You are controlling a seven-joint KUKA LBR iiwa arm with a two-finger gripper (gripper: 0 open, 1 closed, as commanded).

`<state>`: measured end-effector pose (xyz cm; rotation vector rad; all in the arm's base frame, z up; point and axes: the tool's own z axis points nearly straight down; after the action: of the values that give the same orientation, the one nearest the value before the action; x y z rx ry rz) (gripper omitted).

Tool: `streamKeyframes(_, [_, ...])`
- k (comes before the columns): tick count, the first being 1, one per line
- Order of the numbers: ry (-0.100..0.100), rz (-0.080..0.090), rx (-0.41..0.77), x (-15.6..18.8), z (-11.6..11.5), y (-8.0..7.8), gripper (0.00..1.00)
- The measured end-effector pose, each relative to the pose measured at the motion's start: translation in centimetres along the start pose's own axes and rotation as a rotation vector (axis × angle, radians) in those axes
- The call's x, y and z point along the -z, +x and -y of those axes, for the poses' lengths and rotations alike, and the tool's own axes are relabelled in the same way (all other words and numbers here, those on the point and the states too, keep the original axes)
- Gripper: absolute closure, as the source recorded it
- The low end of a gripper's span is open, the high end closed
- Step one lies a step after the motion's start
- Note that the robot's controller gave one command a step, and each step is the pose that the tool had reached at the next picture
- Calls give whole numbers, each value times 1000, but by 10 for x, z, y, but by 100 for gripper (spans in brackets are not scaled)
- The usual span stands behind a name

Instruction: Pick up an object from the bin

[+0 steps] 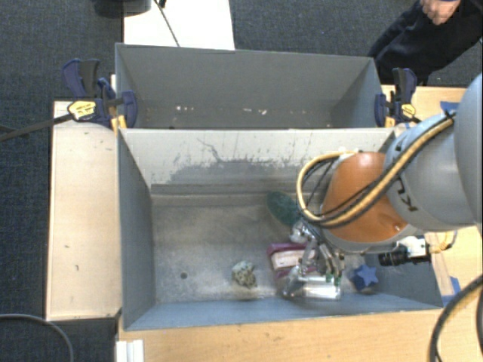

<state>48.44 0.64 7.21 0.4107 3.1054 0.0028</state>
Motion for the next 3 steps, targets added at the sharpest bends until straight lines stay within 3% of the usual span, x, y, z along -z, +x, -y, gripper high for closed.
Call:
streamKeyframes(1, [1,-2,-2,1,0,-2,0])
streamKeyframes(2, [-2,7,-4,3,-1,-4,100])
streamKeyframes(3, [1,-5,-5,35,-1,-6,100])
